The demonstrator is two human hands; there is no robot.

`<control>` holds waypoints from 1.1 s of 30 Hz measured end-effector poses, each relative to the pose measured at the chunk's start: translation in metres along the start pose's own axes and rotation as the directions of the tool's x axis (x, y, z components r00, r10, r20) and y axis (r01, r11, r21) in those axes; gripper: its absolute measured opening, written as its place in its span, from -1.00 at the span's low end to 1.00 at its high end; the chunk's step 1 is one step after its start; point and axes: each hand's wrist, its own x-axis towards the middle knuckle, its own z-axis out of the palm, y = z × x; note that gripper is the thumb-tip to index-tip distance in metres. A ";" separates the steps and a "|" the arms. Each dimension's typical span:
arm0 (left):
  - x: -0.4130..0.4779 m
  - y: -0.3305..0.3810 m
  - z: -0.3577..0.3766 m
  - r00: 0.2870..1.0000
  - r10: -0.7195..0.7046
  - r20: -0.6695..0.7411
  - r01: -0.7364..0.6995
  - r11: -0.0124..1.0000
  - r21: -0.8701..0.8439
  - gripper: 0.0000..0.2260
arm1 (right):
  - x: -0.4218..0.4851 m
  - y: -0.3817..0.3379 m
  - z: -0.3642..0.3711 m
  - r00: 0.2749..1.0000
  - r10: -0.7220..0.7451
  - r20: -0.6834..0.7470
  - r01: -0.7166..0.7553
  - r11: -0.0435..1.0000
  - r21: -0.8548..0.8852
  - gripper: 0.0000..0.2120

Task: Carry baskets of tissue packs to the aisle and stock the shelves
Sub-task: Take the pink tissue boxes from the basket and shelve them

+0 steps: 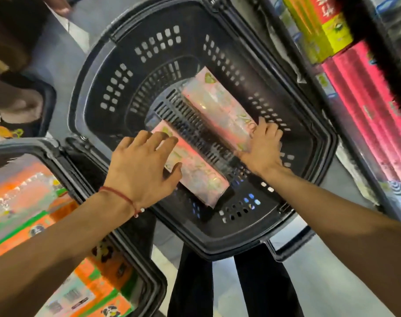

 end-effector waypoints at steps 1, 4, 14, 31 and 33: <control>0.001 -0.002 0.000 1.000 -0.002 0.016 0.002 1.000 0.005 -0.44 | 0.001 -0.002 0.002 1.000 0.013 0.009 -0.013 1.000 -0.008 0.10; 0.006 -0.008 -0.001 1.000 -0.009 0.028 0.009 1.000 0.012 -0.43 | 0.001 -0.009 0.014 0.999 -0.026 0.045 0.025 0.999 0.027 -0.05; 0.021 -0.007 0.008 0.997 -0.027 0.072 0.029 0.999 -0.019 -0.45 | 0.025 0.002 0.011 0.999 -0.017 0.037 0.010 0.981 0.192 0.05; -0.042 0.028 -0.106 0.949 -0.264 0.171 0.311 0.874 -0.373 -0.47 | -0.126 0.023 -0.164 0.995 -0.095 0.041 0.062 0.864 0.500 -0.12; -0.057 0.033 -0.114 0.937 -0.281 0.207 0.348 0.794 -0.498 -0.44 | -0.148 0.025 -0.190 0.993 -0.088 0.081 0.022 0.802 0.597 0.01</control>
